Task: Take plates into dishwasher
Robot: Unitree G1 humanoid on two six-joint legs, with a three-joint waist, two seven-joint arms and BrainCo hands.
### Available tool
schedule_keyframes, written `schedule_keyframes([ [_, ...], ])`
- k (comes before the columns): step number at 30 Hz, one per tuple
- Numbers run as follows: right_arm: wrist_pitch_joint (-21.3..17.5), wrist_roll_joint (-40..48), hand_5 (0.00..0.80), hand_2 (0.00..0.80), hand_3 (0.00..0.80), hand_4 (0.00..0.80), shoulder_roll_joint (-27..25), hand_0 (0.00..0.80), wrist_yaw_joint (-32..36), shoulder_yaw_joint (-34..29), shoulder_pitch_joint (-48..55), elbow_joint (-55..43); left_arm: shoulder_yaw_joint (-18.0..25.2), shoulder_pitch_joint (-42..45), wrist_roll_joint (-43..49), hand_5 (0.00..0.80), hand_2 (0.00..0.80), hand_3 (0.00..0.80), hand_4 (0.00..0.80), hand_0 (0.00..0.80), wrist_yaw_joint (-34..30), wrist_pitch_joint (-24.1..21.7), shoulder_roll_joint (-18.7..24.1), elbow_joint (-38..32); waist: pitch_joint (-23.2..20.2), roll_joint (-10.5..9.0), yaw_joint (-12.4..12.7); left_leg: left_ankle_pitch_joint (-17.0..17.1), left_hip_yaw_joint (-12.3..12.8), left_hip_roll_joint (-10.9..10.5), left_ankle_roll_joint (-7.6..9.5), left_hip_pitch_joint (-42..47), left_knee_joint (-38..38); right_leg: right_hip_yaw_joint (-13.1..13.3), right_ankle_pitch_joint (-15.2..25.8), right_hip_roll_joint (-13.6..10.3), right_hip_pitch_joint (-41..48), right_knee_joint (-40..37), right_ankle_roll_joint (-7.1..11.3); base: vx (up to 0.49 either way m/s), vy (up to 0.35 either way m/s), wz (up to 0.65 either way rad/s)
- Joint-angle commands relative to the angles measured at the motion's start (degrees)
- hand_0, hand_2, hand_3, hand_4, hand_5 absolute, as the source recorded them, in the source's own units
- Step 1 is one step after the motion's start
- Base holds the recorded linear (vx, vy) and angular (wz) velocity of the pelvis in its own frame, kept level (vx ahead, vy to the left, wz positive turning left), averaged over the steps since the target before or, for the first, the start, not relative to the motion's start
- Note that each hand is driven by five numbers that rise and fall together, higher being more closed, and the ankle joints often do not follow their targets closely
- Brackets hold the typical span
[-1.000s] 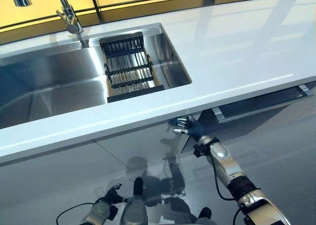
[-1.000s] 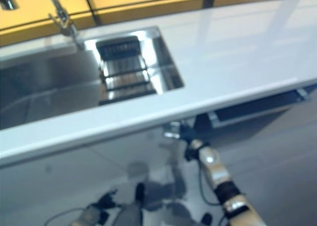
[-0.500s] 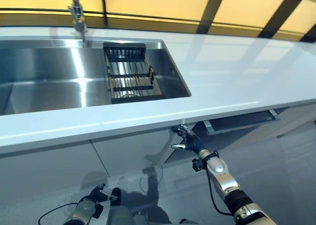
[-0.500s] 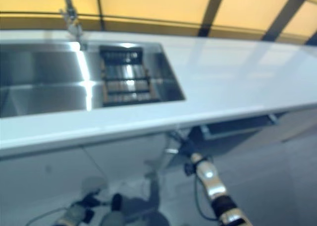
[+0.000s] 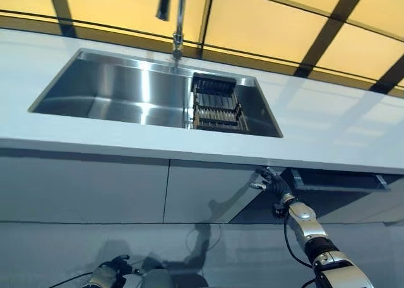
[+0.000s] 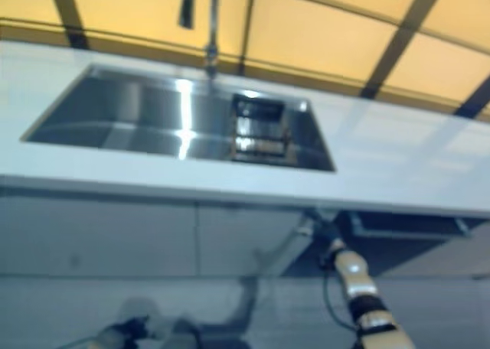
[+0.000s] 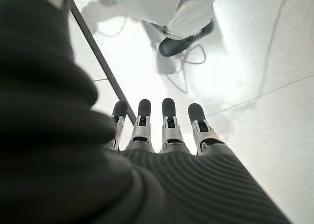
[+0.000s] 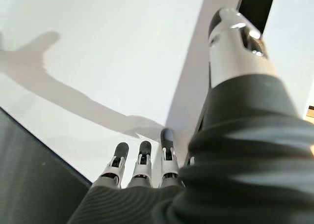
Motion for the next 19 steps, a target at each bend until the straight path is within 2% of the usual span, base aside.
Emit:
schedule_keyframes([
  [1, 17.84, -6.65, 0.000, 0.000, 0.000, 0.000, 3.31, 0.000, 3.13, 8.89, 13.03, 18.40, 0.54, -3.87, 0.48, 0.000, 0.000, 0.000, 0.000, 0.000, -0.17, -1.10, -2.84, 0.26, 2.15, 3.89, 0.58, 4.31, -4.44, -1.05, 0.61, 5.06, -12.19, 2.20, 0.93, 0.32, 3.68, -5.65, 0.87, -0.158, -0.221, 0.24],
  [4, 17.26, -5.71, 0.000, 0.000, 0.000, 0.000, 3.33, 0.000, 3.18, 9.06, 12.87, 18.14, 0.90, -3.49, -0.59, 0.000, 0.000, 0.000, 0.000, 0.000, 0.74, -1.72, -3.71, 0.30, 2.00, 4.17, 1.38, 5.33, -4.96, 0.38, -1.27, 4.90, -12.19, 0.79, -2.10, 1.70, 5.72, -8.46, -1.02, -0.167, -0.212, 0.13],
  [5, 17.20, -5.76, 0.000, 0.000, 0.000, 0.000, 3.30, 0.000, 3.16, 9.05, 12.85, 18.11, 1.00, -3.47, -0.58, 0.000, 0.000, 0.000, 0.000, 0.000, 0.78, -1.73, -3.80, 0.29, 2.01, 4.18, 1.42, 5.42, -4.97, 0.50, -1.45, 4.85, -12.19, 0.72, -2.19, 1.79, 5.83, -8.65, -1.14, -0.233, -0.226, -0.18],
  [6, 16.74, -5.66, 0.000, 0.000, 0.000, 0.000, 2.85, 0.000, 3.10, 9.44, 12.39, 17.98, 0.78, -3.54, -0.72, 0.000, 0.000, 0.000, 0.000, 0.000, 1.19, -2.08, -4.55, -0.06, 2.45, 4.41, 1.73, 6.55, -5.04, 1.43, -2.89, 3.72, -12.19, 0.51, -2.40, 2.75, 6.49, -10.24, -2.27, -0.247, -0.228, -0.31],
  [9, 15.89, -2.99, 0.000, 0.000, 0.000, 0.000, 1.97, 0.000, 3.60, 10.09, 11.33, 17.30, -0.19, -3.66, -1.07, 0.000, 0.000, 0.000, 0.000, 0.000, 2.46, -2.55, -5.58, -0.91, 3.76, 5.24, 2.01, 8.72, -5.48, 3.15, -4.68, 1.66, -12.19, -0.24, -2.43, 4.44, 6.75, -11.37, -4.01, -0.264, -0.233, -0.16],
  [10, 15.73, -2.89, 0.000, 0.000, 0.000, 0.000, 1.93, 0.000, 3.71, 10.11, 11.30, 17.27, -0.23, -3.66, -1.10, 0.000, 0.000, 0.000, 0.000, 0.000, 2.52, -2.55, -5.63, -0.94, 3.80, 5.29, 1.99, 8.80, -5.51, 3.23, -4.75, 1.59, -12.19, -0.29, -2.42, 4.51, 6.74, -11.40, -4.07, -0.244, -0.206, 0.08],
  [12, 16.33, -0.28, 0.000, 0.000, 0.000, 0.000, 1.61, 0.000, 4.69, 10.50, 10.60, 16.52, -0.73, -3.71, -1.29, 0.000, 0.000, 0.000, 0.000, 0.000, 2.80, -2.47, -6.12, -1.30, 5.06, 6.25, 1.64, 10.36, -5.78, 4.05, -5.55, 0.67, -12.19, -0.48, -2.57, 5.96, 6.54, -11.42, -5.46, -0.231, -0.189, 0.16],
  [14, 16.68, -0.07, 0.000, 0.000, 0.000, 0.000, 1.57, 0.000, 4.81, 10.50, 10.58, 16.46, -0.73, -3.69, -1.31, 0.000, 0.000, 0.000, 0.000, 0.000, 2.80, -2.36, -6.16, -1.34, 5.18, 6.38, 1.53, 10.56, -5.84, 4.13, -5.64, 0.56, -12.19, -0.43, -2.58, 6.14, 6.51, -11.39, -5.61, -0.115, -0.098, 0.17],
  [15, 18.00, 0.38, 0.000, 0.000, 0.000, 0.000, 1.34, 0.000, 5.11, 10.25, 10.68, 16.85, -0.65, -3.66, -1.51, 0.000, 0.000, 0.000, 0.000, 0.000, 2.89, -2.22, -6.25, -1.32, 5.50, 6.86, 1.19, 11.26, -5.94, 4.26, -5.94, 0.24, -12.19, 0.00, -2.57, 6.76, 6.59, -11.49, -6.11, -0.150, -0.134, 0.29],
  [19, 19.34, -1.42, 0.000, 0.000, 0.000, 0.000, 0.79, 0.000, 4.71, 8.77, 11.81, 19.36, -0.20, -3.09, -2.78, 0.000, 0.000, 0.000, 0.000, 0.000, 3.64, -2.69, -7.01, -1.46, 5.99, 8.21, 0.12, 12.20, -3.93, 5.10, -7.01, -0.29, -12.19, 0.03, -3.49, 7.81, 8.15, -11.66, -7.10, -0.108, -0.089, 0.12],
])
